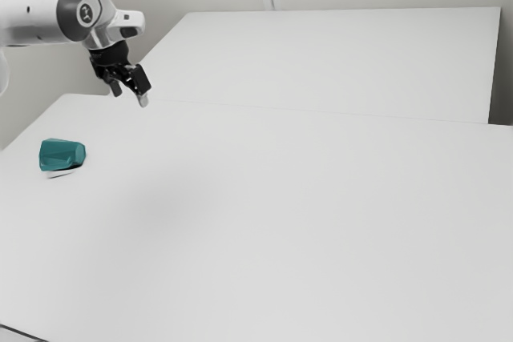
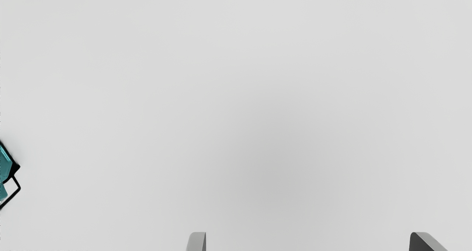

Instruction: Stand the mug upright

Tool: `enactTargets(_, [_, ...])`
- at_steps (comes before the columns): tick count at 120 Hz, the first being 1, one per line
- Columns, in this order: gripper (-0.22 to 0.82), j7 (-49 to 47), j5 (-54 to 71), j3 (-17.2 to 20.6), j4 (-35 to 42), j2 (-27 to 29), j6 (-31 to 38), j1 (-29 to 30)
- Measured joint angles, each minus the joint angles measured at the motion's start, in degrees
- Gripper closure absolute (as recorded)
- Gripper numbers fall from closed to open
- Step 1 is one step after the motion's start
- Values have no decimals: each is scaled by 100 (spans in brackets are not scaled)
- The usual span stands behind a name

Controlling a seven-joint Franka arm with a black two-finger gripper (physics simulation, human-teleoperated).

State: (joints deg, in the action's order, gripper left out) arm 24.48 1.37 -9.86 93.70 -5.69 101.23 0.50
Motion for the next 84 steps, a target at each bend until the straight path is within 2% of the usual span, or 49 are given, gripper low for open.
enactTargets(12, [0,-31,0,-65,-3,7,34,-36])
enactTargets(22, [0,-5,-128,-435,-47,-36,59,-102])
enactTargets(31, [0,45,-262,-581,-127,-200,79,364])
enactTargets(44, [0,213,-484,-567,-407,-514,98,1032])
enactTargets(60, [0,509,-748,-158,-875,-993,98,2002])
enactTargets(74, [0,793,-881,723,-1517,-1567,72,3223])
enactTargets(84, [0,988,-917,962,-1920,-1907,45,3662])
